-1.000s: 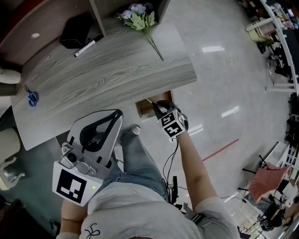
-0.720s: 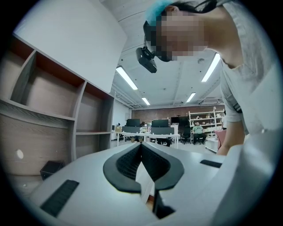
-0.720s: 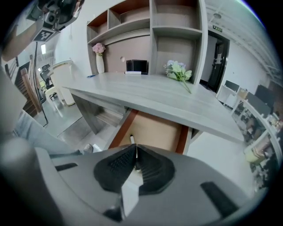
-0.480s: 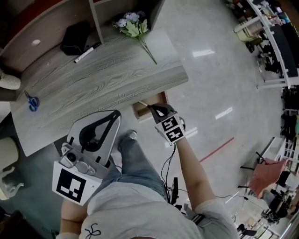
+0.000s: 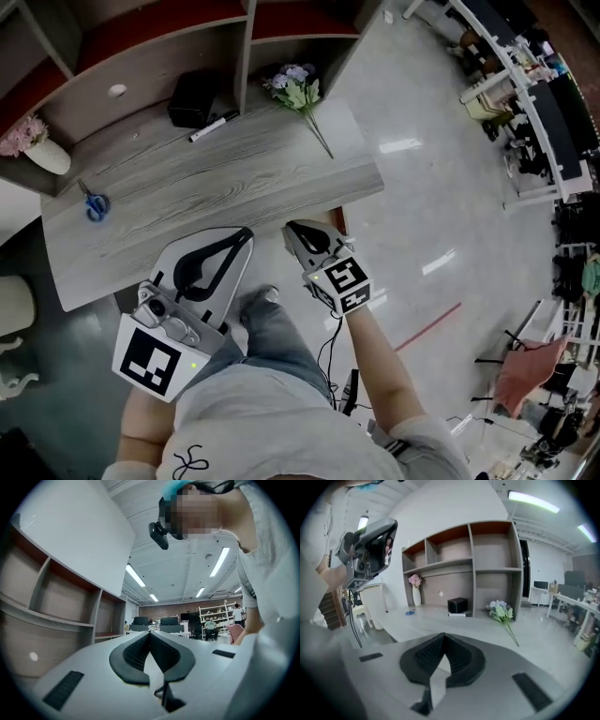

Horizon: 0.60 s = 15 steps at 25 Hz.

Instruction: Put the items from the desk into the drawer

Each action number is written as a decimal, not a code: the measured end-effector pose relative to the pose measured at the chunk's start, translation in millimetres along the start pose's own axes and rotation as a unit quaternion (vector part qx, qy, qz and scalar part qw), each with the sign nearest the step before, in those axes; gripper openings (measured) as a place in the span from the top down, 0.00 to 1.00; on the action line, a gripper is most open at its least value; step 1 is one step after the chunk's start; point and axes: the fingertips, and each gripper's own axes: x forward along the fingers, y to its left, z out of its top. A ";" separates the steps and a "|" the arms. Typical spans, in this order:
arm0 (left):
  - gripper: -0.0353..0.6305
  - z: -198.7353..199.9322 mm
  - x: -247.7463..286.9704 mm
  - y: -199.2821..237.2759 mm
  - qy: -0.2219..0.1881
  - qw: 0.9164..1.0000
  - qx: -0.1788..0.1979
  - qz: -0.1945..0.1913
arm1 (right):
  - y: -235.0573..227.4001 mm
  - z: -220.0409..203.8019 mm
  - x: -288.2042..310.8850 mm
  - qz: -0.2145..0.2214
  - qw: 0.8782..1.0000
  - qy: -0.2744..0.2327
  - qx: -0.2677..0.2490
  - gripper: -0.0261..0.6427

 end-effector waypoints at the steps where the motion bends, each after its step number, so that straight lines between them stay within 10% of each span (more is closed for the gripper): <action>1: 0.93 3.4 -6.9 4.5 -0.001 1.000 0.001 0.003 | 10.1 16.6 1.6 0.004 1.000 -0.018 0.000 0.95; 15: 0.93 29.2 -99.3 68.8 -0.009 0.999 0.019 0.038 | 137.2 199.8 3.2 0.075 0.977 -0.201 -0.007 0.95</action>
